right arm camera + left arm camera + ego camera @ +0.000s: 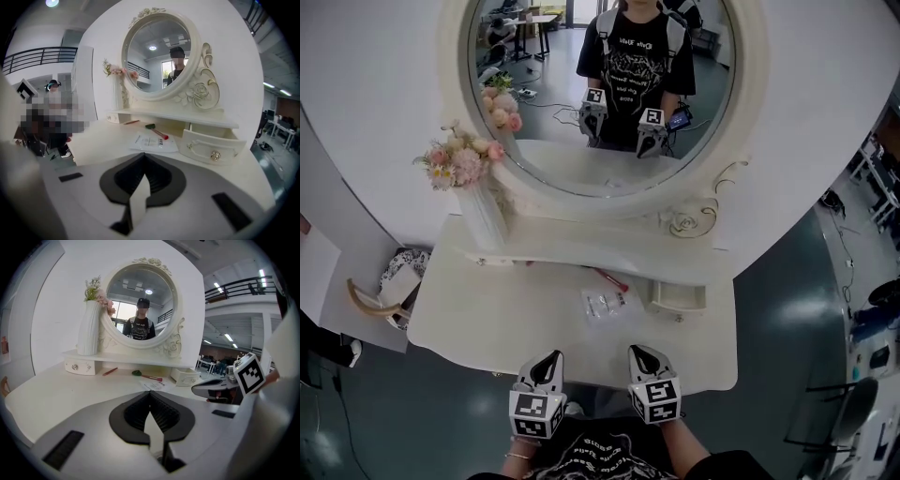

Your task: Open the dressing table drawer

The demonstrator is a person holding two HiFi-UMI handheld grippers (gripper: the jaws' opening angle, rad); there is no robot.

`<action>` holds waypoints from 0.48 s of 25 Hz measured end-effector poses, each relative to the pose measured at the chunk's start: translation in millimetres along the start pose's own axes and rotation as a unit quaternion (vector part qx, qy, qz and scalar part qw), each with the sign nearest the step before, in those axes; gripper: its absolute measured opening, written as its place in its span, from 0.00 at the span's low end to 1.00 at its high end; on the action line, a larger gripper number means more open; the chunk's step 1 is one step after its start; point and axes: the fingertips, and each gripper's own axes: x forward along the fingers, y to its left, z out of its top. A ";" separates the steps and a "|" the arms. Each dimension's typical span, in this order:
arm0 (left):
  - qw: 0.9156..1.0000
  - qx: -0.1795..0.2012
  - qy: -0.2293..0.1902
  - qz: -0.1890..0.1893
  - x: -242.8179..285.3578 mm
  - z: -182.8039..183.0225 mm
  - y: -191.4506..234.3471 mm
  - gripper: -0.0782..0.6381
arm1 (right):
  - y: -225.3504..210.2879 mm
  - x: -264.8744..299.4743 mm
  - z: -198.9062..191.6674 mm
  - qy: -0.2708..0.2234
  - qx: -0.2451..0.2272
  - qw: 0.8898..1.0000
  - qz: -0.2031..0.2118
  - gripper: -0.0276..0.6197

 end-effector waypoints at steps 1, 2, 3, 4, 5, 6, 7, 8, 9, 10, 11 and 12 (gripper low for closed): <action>1.000 0.000 0.000 -0.002 0.2 0.2 -0.6 0.13 | -0.9 -0.5 0.5 0.000 0.000 1.000 -0.002 0.06; 1.000 -0.001 0.000 -0.002 -0.1 0.2 -0.4 0.13 | -1.6 -0.7 1.1 -0.001 0.001 1.000 -0.003 0.06; 1.000 -0.002 0.000 -0.001 -0.8 -0.1 0.9 0.13 | -1.6 -0.2 1.6 -0.001 0.001 1.000 -0.004 0.06; 1.000 -0.003 0.001 0.001 -1.4 -0.7 2.7 0.13 | -1.4 0.6 2.0 -0.001 0.001 1.000 -0.003 0.06; 1.000 -0.005 0.001 0.003 -1.6 -1.4 4.1 0.13 | -1.3 1.2 1.9 -0.001 0.000 1.000 -0.003 0.06; 1.000 -0.006 0.002 0.004 -1.5 -2.0 5.0 0.13 | -1.6 1.6 1.4 0.000 0.000 1.000 -0.003 0.06; 1.000 -0.006 0.003 0.005 -1.2 -2.4 5.3 0.13 | -2.1 1.8 0.9 0.000 0.000 1.000 -0.004 0.06; 1.000 -0.006 0.003 0.005 -1.0 -2.5 5.3 0.13 | -2.6 1.9 0.5 0.000 0.000 1.000 -0.004 0.06; 1.000 -0.006 0.002 0.005 -1.0 -2.3 5.4 0.13 | -3.1 1.9 0.3 0.000 0.000 1.000 -0.005 0.06; 1.000 -0.006 0.001 0.005 -0.9 -1.8 5.4 0.13 | -3.5 1.9 0.1 0.001 0.000 1.000 -0.006 0.06; 1.000 -0.006 0.001 0.005 -0.8 -1.4 5.5 0.13 | -3.9 2.0 0.1 0.001 0.000 1.000 -0.007 0.06; 1.000 -0.007 0.001 0.005 -0.5 -1.0 5.6 0.13 | -4.5 2.1 0.1 0.002 0.000 1.000 -0.007 0.06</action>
